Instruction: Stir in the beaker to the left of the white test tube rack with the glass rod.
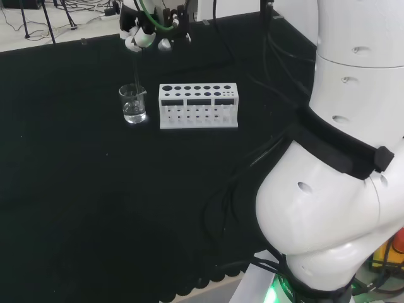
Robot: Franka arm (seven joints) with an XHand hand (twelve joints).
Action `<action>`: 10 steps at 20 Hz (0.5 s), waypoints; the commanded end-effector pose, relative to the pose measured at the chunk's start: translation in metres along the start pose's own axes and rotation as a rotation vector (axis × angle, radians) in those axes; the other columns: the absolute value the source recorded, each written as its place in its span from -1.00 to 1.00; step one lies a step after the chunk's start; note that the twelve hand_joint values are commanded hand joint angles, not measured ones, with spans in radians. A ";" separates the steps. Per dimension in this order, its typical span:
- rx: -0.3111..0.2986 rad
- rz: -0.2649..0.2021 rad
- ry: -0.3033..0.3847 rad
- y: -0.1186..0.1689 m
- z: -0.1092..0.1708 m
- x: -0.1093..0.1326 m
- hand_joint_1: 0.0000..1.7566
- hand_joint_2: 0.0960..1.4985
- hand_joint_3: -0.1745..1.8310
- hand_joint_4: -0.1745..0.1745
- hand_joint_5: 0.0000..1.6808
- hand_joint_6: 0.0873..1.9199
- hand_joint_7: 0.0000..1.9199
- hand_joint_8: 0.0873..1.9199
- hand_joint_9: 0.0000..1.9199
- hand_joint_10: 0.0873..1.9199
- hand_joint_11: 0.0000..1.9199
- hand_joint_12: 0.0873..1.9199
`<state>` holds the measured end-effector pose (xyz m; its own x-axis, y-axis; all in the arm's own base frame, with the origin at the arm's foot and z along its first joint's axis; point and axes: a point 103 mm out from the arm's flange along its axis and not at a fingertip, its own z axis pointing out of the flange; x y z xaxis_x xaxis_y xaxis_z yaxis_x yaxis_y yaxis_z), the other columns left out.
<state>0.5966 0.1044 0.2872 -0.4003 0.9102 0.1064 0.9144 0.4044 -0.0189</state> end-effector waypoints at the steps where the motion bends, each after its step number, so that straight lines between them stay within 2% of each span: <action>1: -0.008 -0.032 0.004 0.013 0.005 0.016 0.50 -0.11 -0.24 -1.00 0.43 -0.57 0.31 -0.06 0.72 -0.24 0.45 0.05; 5: -0.007 -0.050 0.003 0.028 0.009 0.019 0.50 -0.11 -0.24 -1.00 0.43 -0.57 0.31 -0.06 0.72 -0.24 0.45 0.05; 10: -0.014 -0.029 0.001 0.035 0.007 0.004 0.50 -0.11 -0.24 -1.00 0.43 -0.57 0.31 -0.06 0.72 -0.24 0.45 0.05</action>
<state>0.6182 0.1285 0.2826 -0.4339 0.8941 0.1110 0.8996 0.4366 -0.0001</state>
